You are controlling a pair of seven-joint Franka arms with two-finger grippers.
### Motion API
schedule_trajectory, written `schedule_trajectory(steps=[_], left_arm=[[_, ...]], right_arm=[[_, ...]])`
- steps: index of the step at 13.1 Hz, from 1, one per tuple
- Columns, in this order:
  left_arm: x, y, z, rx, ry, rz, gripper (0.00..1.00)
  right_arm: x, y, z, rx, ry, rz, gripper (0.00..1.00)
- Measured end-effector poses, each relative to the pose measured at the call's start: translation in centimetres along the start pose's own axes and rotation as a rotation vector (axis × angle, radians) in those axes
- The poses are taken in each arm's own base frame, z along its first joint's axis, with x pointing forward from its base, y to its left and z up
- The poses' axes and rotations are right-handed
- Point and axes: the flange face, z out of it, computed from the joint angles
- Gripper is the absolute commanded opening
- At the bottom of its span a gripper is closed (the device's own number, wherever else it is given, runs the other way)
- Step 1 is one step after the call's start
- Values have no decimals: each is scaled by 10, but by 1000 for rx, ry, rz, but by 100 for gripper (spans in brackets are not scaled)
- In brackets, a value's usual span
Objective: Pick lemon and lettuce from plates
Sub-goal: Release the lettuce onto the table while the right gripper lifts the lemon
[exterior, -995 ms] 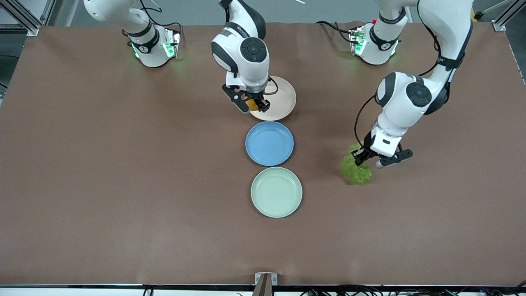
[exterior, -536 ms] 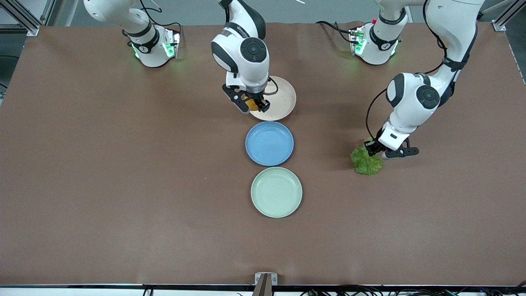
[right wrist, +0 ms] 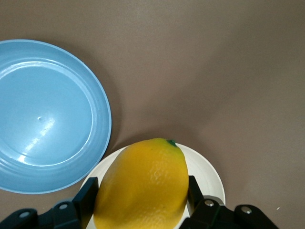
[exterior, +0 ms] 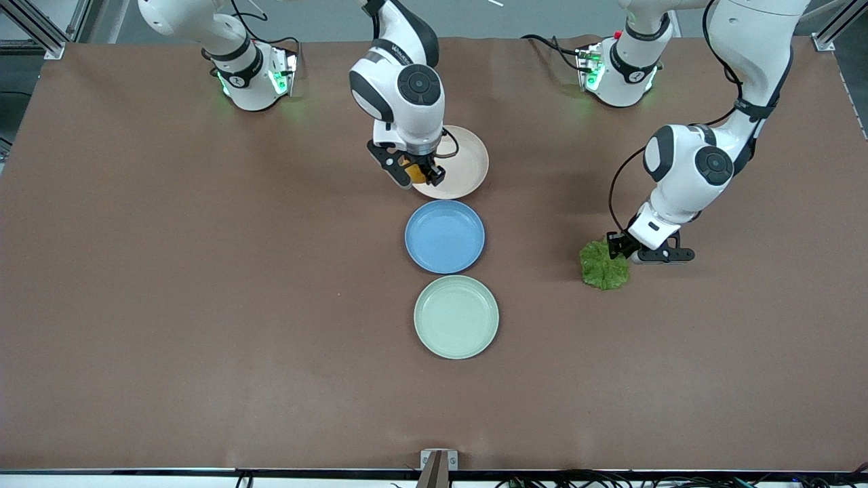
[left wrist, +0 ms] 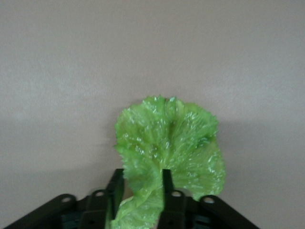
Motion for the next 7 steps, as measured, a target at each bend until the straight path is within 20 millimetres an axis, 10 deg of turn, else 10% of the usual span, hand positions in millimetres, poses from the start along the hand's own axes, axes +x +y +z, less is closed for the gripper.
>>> schedule_trajectory(steps=[3,5,7], left_arm=[[22,8,-35,3,-78,10,100],[43,9,-90,11,-171,7,100],[59,2,-163,18,-205,1,100]], right_arm=[[23,-1,-8,-1,-19,-110,0],[74,-2,-22,12,-38,-148,0],[82,1,-21,8,-41,-155,0]])
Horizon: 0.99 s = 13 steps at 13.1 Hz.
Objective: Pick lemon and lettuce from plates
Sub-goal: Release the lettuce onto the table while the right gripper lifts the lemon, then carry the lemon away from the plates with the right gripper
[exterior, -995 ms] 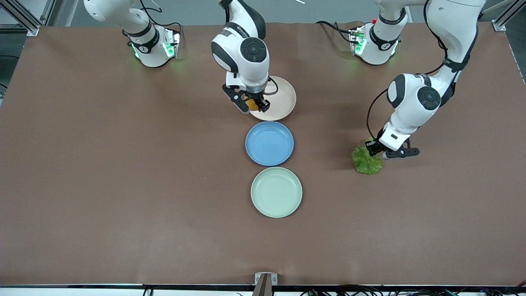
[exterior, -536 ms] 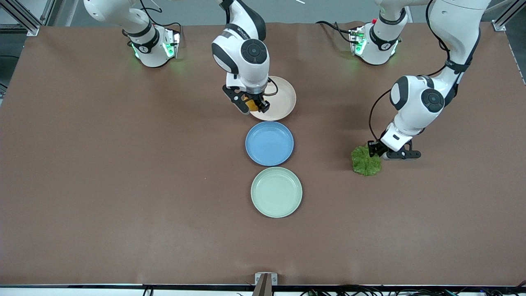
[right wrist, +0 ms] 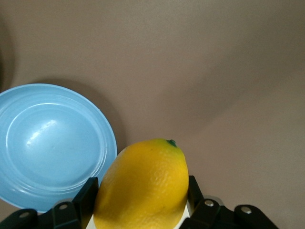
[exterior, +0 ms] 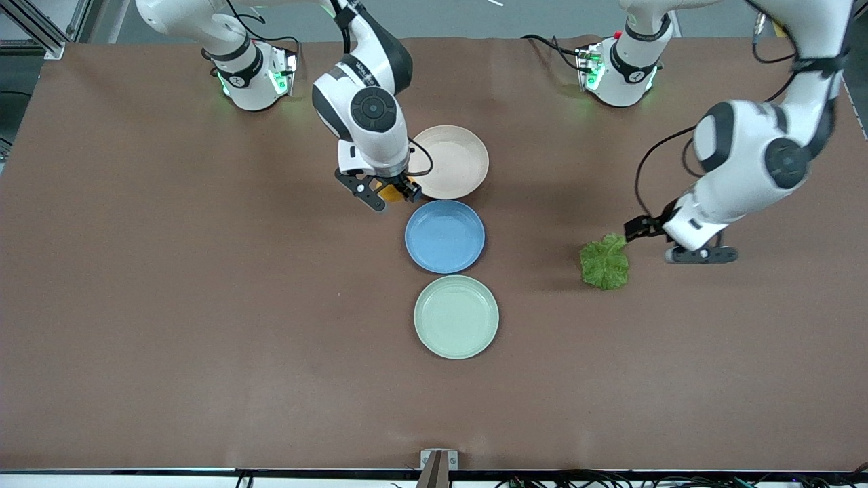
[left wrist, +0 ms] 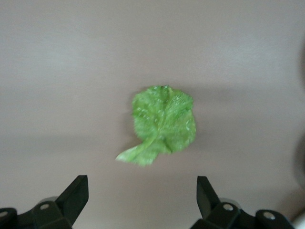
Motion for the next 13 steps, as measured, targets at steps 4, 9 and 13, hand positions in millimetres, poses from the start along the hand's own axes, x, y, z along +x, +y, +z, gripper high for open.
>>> schedule_trajectory(steps=[4,9,13], left_arm=[[-19,-13,-136,10,-15,-27,100],[-19,-26,-235,36,77,-39,100],[-9,-26,-258,56,123,-30,100]], right_arm=[[31,8,3,-26,-4,-175,0],[244,89,-4,-3,-63,-500,0],[329,158,17,46,-61,-840,0]])
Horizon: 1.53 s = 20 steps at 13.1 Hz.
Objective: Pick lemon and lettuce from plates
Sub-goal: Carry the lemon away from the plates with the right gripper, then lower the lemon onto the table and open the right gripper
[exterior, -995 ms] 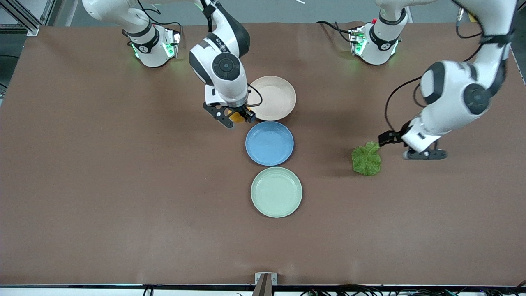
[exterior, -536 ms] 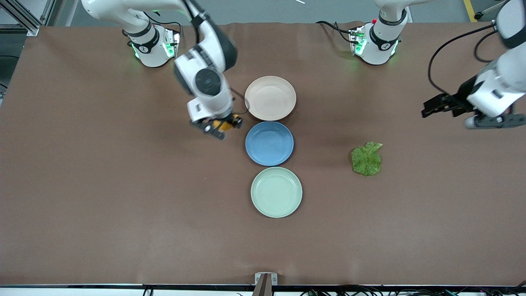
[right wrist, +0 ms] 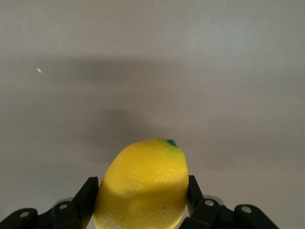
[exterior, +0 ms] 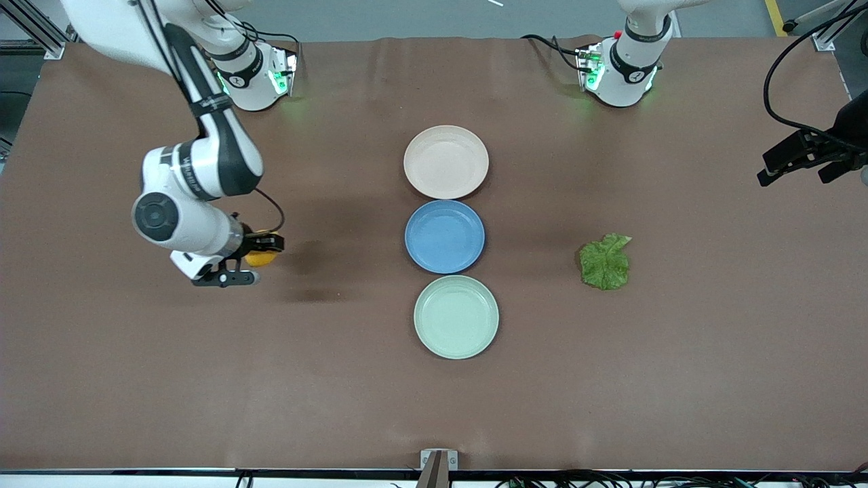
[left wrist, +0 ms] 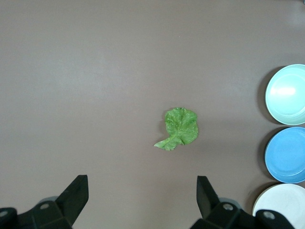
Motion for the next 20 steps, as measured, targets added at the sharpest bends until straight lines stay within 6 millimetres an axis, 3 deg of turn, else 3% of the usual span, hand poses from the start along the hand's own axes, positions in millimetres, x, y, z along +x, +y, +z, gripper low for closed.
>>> schedule_trajectory(steps=[3,7,9,12,16,20], left_arm=[[6,-1,10,-4,-17,-1,100],[9,-3,14,-6,-24,-2,100],[9,-3,13,-6,-23,-2,100],[9,-3,12,-6,-22,-2,100],[9,-3,11,-6,-20,-2,100],[9,-2,11,-6,-19,-1,100]], right_arm=[[0,56,10,5,42,-262,0],[-5,108,60,-19,90,-485,0],[-6,111,77,-24,88,-560,0],[-6,102,81,-20,83,-616,0],[-17,104,96,-5,55,-608,1],[-21,114,97,8,46,-544,3]])
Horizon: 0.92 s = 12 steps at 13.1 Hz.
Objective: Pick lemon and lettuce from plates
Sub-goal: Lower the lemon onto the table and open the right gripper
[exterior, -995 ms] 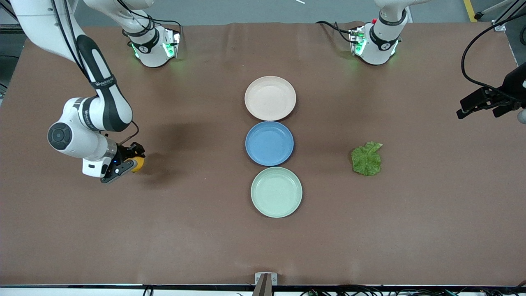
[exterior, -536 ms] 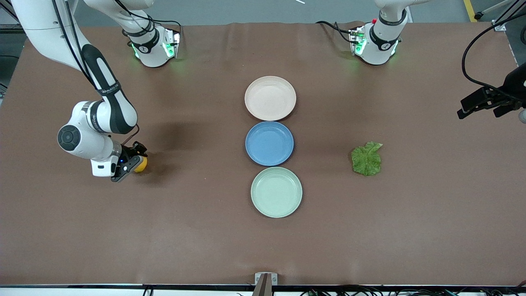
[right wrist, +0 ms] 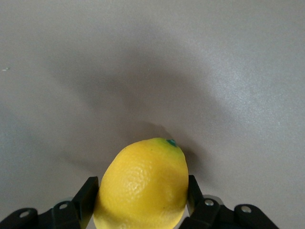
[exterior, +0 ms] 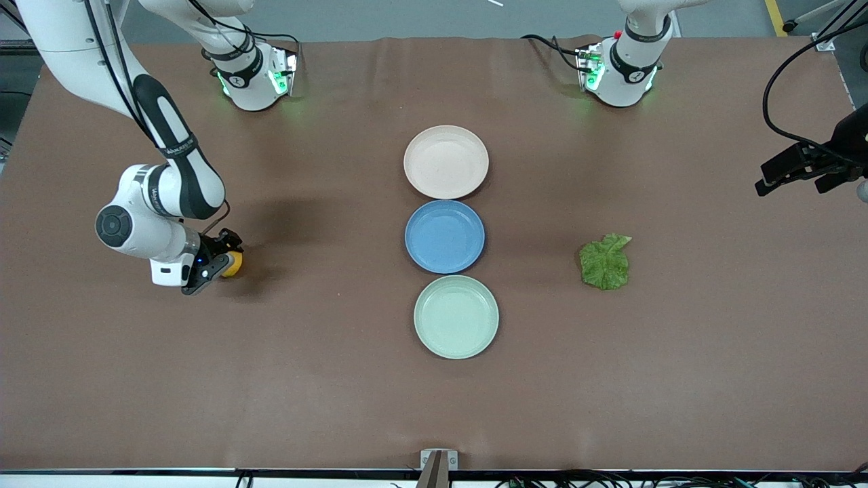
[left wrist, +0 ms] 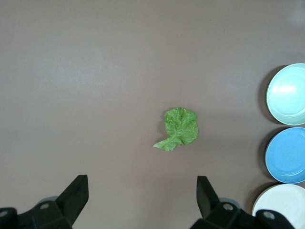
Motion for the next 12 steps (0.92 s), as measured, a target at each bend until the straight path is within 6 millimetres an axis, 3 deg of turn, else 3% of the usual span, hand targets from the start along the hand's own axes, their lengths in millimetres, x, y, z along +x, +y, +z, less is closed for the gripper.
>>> schedule_trajectory(steps=[1,2,5,7,8,12], left_arm=[[0,1,0,0,0,2,100],[0,3,0,0,-1,6,100],[-1,10,1,0,-3,18,100],[-1,7,1,1,-3,13,100],[0,5,1,2,-3,9,100],[0,6,0,3,-2,9,100]], right_arm=[[-1,0,0,0,0,4,36],[-1,0,0,1,0,8,99],[-4,2,2,6,-6,57,100],[-1,4,-11,26,-24,140,100],[5,6,-32,43,-40,188,100],[19,17,-154,80,-75,307,100]])
